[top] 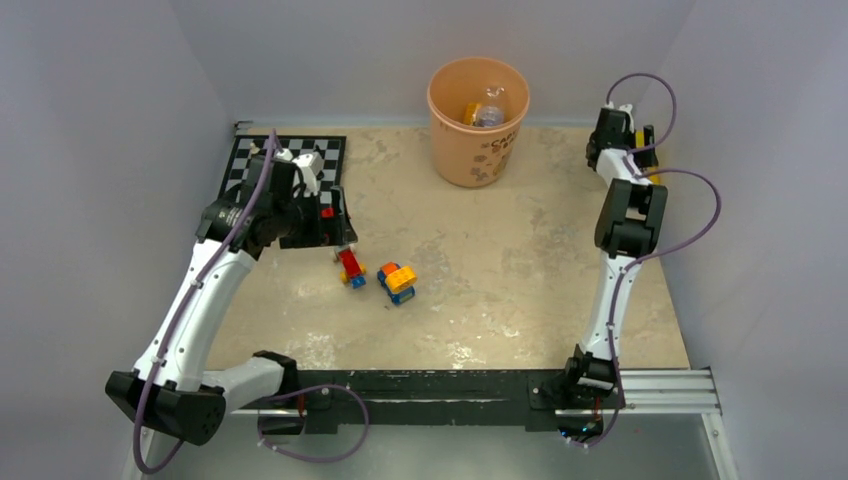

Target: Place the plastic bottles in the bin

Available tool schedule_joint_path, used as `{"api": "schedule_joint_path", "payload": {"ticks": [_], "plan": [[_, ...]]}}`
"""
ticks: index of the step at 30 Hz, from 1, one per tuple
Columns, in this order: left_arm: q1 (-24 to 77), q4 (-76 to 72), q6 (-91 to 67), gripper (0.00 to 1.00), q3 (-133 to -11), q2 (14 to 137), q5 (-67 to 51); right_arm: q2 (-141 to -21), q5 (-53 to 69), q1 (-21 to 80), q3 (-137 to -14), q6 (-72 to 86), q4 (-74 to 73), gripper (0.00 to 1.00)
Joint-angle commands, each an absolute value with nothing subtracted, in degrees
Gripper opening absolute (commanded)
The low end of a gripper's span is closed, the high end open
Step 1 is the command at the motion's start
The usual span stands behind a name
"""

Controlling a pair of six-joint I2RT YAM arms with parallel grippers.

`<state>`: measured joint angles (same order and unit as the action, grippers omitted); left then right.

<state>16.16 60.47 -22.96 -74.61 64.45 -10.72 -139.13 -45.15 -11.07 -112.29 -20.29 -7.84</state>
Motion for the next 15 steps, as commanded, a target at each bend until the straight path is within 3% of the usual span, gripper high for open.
{"api": "schedule_joint_path", "payload": {"ticks": [1, 11, 15], "plan": [[16.3, 59.1, -22.5, 1.00, -78.2, 66.2, -11.6, -142.0, -42.8, -11.2, -119.4, -24.0, -7.7, 0.98], [16.3, 59.5, -22.3, 1.00, -80.8, 70.4, -11.1, -147.8, -42.1, -12.3, -124.9, -26.4, -7.3, 0.96], [16.3, 58.8, -22.6, 1.00, -80.6, 71.3, -11.1, -148.2, -41.9, -13.2, -124.0, -25.7, -6.5, 0.89]]}}
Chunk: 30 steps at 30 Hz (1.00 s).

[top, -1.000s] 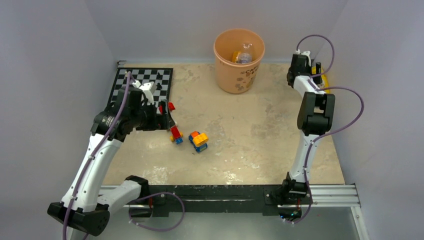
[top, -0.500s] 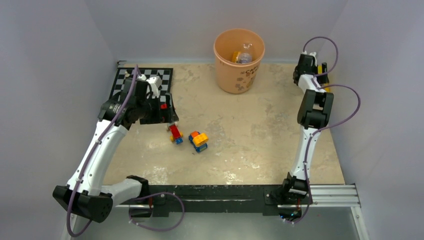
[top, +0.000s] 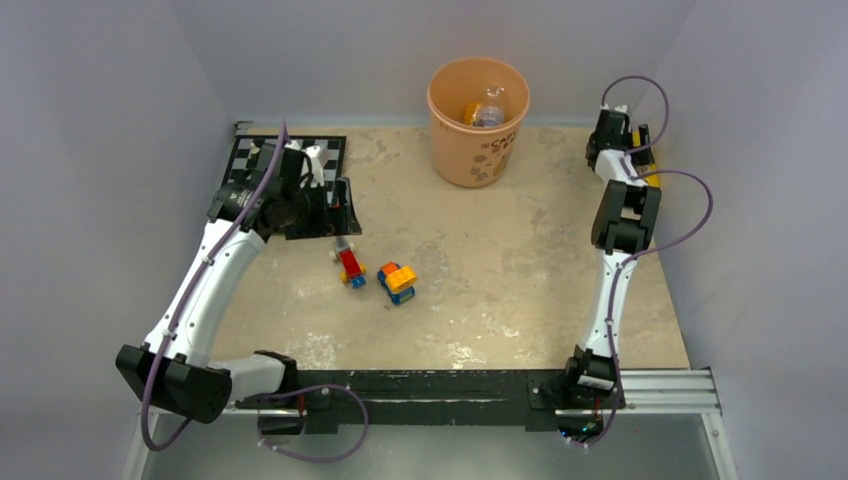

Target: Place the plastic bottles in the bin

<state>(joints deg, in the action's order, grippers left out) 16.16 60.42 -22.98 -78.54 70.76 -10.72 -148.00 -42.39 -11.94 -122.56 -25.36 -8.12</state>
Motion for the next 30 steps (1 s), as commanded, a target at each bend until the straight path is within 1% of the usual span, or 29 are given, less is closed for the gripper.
{"api": "schedule_joint_path", "payload": {"ticks": [1, 5, 10, 14, 20, 24, 28, 30], "plan": [[16.3, 58.7, -22.8, 1.00, -80.6, 71.6, -11.4, -148.1, -41.9, -13.2, -123.4, -25.5, -6.4, 0.86], [16.3, 58.4, -23.2, 1.00, -80.5, 72.0, -12.2, -146.7, -42.1, -13.4, -122.1, -25.4, -4.8, 0.71], [16.3, 58.4, -23.2, 1.00, -79.8, 70.5, -12.2, -142.8, -42.9, -13.4, -119.6, -24.2, -4.0, 0.57], [16.3, 58.4, -23.1, 1.00, -78.3, 67.7, -11.8, -136.6, -41.4, -13.2, -116.1, -19.9, -5.8, 0.46], [16.3, 58.7, -23.2, 1.00, -76.6, 63.2, -12.0, -122.3, -42.1, -10.0, -105.6, -18.2, -3.3, 0.43], [16.3, 59.2, -23.4, 1.00, -75.4, 59.5, -11.6, -109.5, -38.6, -6.3, -100.2, -12.8, -5.9, 0.43], [16.3, 59.8, -23.5, 1.00, -74.2, 55.6, -11.0, -99.6, -31.5, -0.8, -100.3, -6.9, -10.0, 0.41], [16.3, 60.3, -23.5, 1.00, -73.7, 53.8, -10.7, -96.1, -29.2, 3.5, -101.7, -5.6, -10.0, 0.41]]}}
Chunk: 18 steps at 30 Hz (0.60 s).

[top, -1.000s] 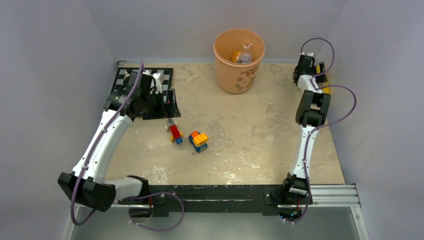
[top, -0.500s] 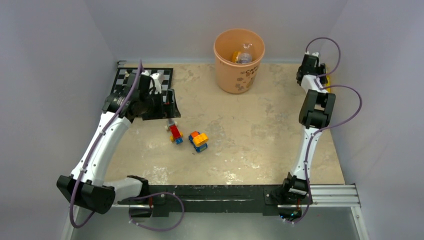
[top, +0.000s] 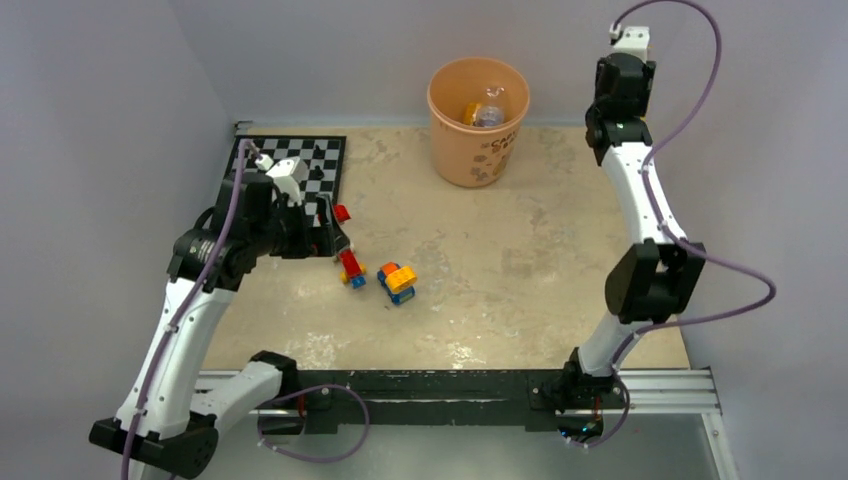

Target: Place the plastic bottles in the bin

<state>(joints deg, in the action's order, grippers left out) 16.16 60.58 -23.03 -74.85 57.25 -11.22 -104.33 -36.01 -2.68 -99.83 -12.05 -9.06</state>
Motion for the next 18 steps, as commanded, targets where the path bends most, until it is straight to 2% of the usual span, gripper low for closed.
{"api": "schedule_joint_path", "payload": {"ticks": [1, 6, 11, 18], "plan": [[16.3, 60.7, -23.5, 1.00, -73.4, 53.0, -10.6, -94.9, -28.0, 5.4, -102.8, -5.1, -9.8, 0.41], [16.3, 62.4, -23.5, 1.00, -72.7, 49.5, -9.6, -93.6, -23.1, 14.1, -108.7, -3.2, -5.6, 0.42], [16.3, 63.9, -23.8, 1.00, -72.3, 46.9, -8.9, -99.0, -20.1, 19.4, -113.0, -0.6, 0.3, 0.43], [16.3, 65.7, -24.2, 1.00, -71.5, 44.4, -7.6, -104.3, -15.3, 22.9, -106.9, 6.6, 19.6, 0.47]]}}
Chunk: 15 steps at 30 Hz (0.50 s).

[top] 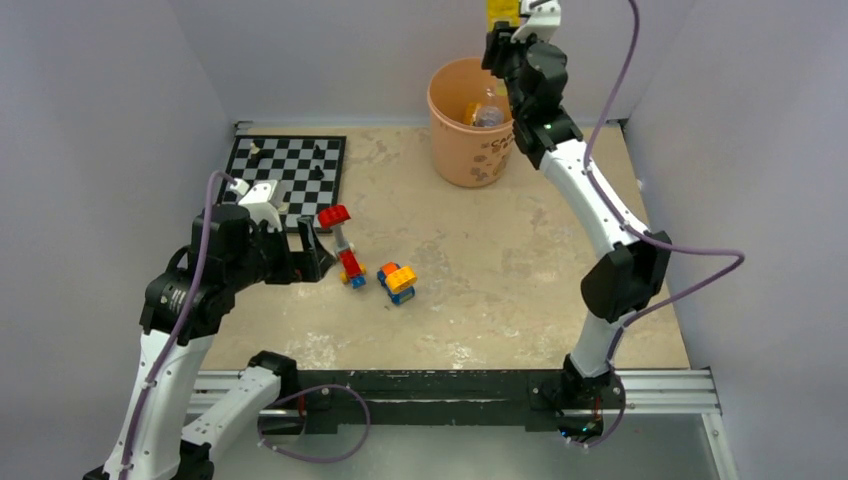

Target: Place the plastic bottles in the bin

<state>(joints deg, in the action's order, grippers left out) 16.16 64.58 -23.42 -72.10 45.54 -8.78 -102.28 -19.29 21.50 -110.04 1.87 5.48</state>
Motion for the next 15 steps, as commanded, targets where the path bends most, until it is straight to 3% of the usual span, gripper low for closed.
{"api": "schedule_joint_path", "payload": {"ticks": [1, 6, 15], "plan": [[16.3, 65.9, -24.3, 1.00, -71.4, 44.2, -7.4, -105.4, -14.8, 23.3, -106.6, 7.2, 21.3, 0.49], [16.3, 66.6, -24.3, 1.00, -71.0, 43.5, -6.4, -111.0, -10.4, 24.5, -109.3, 10.8, 22.3, 0.90], [16.3, 66.7, -24.3, 1.00, -70.8, 43.3, -6.0, -104.5, -13.5, 25.6, -104.5, 8.2, 24.0, 0.97]]}}
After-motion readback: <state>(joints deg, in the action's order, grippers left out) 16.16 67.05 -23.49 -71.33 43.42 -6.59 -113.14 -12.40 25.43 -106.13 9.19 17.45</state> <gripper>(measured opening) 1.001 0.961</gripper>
